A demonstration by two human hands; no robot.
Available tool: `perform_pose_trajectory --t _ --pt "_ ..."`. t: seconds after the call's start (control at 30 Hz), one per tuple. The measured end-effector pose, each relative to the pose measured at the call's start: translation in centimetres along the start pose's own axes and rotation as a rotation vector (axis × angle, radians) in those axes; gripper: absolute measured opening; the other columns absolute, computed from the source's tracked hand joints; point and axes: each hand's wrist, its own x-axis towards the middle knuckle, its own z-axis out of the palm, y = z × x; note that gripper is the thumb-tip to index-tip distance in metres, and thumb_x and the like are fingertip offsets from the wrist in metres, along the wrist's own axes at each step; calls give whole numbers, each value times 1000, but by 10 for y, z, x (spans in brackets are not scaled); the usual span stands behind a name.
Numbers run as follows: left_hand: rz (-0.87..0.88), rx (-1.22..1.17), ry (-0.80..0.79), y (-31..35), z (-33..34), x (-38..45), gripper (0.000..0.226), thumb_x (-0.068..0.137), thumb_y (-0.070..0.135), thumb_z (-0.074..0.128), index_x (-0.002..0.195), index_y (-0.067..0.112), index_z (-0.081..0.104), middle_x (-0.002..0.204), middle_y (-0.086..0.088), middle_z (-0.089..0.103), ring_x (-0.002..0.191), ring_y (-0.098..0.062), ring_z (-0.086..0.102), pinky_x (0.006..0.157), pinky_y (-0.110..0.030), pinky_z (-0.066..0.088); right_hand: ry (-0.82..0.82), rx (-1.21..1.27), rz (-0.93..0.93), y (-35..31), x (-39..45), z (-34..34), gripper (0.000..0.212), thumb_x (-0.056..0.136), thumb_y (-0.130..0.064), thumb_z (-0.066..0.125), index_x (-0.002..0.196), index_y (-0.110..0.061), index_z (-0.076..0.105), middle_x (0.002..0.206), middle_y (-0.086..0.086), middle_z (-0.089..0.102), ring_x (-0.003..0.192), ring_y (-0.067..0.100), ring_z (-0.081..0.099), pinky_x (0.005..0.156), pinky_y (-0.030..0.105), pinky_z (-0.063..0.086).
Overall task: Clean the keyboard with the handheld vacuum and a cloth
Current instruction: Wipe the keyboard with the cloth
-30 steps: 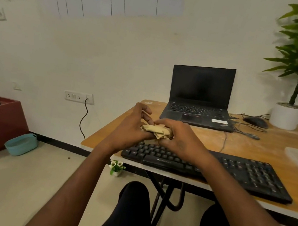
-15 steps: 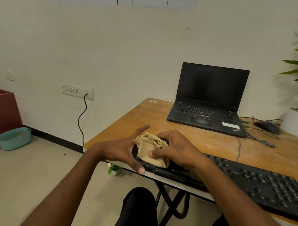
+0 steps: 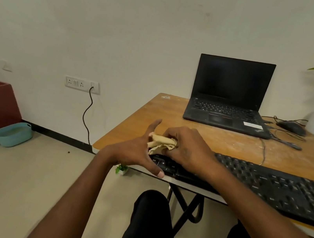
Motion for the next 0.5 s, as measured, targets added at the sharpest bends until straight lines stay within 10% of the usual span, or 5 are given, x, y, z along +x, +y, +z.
perform_pose_trajectory --t 0.23,0.5 --pt "27 18 -15 2 -1 3 155 70 25 99 158 50 -25 159 26 38 148 -5 40 127 -35 30 -45 104 34 4 7 -6 19 78 -13 82 90 -26 74 82 -6 72 76 10 66 64 33 50" --pt "2 33 23 4 1 1 155 60 40 102 155 59 -20 165 7 31 150 -16 38 125 -43 34 119 -10 112 15 42 9 14 84 -20 80 98 -18 78 90 4 75 88 22 67 76 39 56"
